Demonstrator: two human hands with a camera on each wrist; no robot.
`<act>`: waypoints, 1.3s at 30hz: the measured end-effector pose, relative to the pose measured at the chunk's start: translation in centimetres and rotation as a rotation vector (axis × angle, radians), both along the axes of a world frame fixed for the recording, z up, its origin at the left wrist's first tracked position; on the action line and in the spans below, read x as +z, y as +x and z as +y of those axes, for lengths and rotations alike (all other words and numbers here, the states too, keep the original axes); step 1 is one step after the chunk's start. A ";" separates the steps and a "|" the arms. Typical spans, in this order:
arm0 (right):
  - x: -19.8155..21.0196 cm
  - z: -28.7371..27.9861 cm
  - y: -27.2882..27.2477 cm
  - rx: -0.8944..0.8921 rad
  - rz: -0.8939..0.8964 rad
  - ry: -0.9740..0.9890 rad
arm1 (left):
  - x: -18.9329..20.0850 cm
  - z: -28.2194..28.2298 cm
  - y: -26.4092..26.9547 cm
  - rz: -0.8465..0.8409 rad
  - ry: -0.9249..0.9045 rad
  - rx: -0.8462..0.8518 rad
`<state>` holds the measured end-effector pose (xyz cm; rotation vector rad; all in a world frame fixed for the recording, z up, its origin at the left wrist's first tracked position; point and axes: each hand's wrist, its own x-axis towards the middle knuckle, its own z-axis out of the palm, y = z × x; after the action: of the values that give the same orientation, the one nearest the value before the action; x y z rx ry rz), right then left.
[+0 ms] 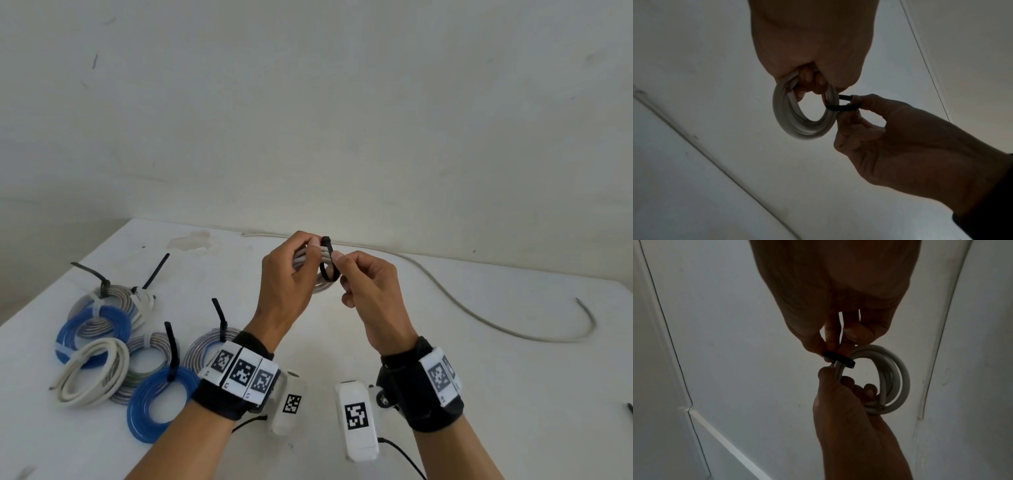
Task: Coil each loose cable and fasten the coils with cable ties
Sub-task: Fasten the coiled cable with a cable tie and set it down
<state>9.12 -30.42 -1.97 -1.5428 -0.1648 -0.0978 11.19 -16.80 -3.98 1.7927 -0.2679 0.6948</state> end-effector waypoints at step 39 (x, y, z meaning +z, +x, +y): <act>-0.6 -2.5 1.6 -0.263 -0.166 0.074 | 0.9 -3.2 -2.5 0.288 -0.132 -0.241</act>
<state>10.72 -32.89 -2.56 -1.4759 -0.0874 -0.4364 8.64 -19.96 -3.05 1.6743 -0.2329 0.2724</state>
